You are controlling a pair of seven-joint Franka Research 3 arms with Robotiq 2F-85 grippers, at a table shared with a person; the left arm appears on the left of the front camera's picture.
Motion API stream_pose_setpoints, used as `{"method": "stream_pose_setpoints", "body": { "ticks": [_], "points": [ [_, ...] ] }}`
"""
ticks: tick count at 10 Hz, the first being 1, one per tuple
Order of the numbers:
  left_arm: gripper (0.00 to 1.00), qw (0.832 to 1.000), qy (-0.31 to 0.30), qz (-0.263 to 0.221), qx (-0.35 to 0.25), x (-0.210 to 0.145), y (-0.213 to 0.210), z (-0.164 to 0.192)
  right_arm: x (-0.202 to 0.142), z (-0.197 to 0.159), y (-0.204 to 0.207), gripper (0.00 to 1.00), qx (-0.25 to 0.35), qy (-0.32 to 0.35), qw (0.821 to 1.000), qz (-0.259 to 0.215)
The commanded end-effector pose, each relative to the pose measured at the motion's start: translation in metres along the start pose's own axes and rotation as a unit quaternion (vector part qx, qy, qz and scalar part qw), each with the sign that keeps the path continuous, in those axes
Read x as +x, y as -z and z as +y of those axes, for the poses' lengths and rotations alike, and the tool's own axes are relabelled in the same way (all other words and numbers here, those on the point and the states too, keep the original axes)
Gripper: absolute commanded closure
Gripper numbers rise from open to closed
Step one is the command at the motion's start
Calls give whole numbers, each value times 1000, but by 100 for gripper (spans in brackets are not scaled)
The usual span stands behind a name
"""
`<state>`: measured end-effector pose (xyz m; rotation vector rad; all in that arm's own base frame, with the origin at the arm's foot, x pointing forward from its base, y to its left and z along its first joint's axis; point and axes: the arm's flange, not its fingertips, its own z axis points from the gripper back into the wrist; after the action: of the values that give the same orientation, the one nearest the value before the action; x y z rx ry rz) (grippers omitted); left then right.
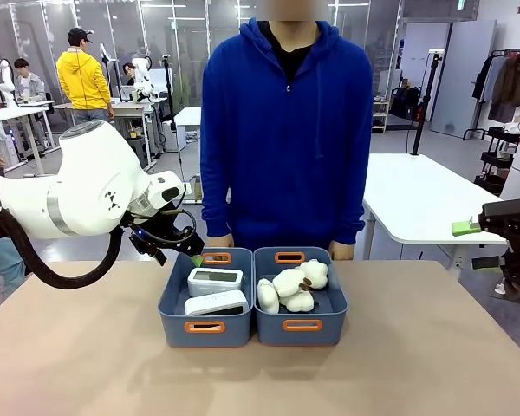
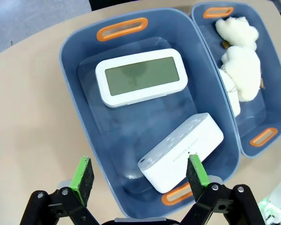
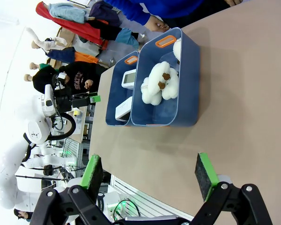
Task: Sort the digital clocks into the basket.
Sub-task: Pick up the Digital clock from the table and place it into the empty Plastic storage basket.
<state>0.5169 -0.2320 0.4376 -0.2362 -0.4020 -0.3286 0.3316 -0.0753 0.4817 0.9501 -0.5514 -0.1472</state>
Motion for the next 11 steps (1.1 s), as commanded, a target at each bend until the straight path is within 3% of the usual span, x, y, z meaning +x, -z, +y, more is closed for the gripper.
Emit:
{"method": "stream_pose_setpoints", "body": {
  "ticks": [1, 5, 6, 7, 8, 11],
  "points": [
    [0, 1000, -3, 0, 1, 0, 1, 0, 0, 0, 3, 0, 2, 0, 1000, -8],
    [0, 1000, 0, 0, 0, 0, 0, 0, 0, 0, 3, 0, 2, 0, 1000, -8],
    [0, 993, 7, 24, -112, 12, -20, 12, 0, 0, 3, 0, 2, 0, 1000, -8],
    [0, 995, 19, 40, -84, 5, -39, 40, 0, 0, 3, 0, 2, 0, 1000, -8],
    [0, 992, 13, 62, -113, -12, -57, 71, 0, 0, 3, 0, 2, 0, 1000, -8],
    [0, 978, 22, 19, -208, -80, -113, 156, 0, 0, 3, 0, 2, 0, 1000, -8]
  ]
}}
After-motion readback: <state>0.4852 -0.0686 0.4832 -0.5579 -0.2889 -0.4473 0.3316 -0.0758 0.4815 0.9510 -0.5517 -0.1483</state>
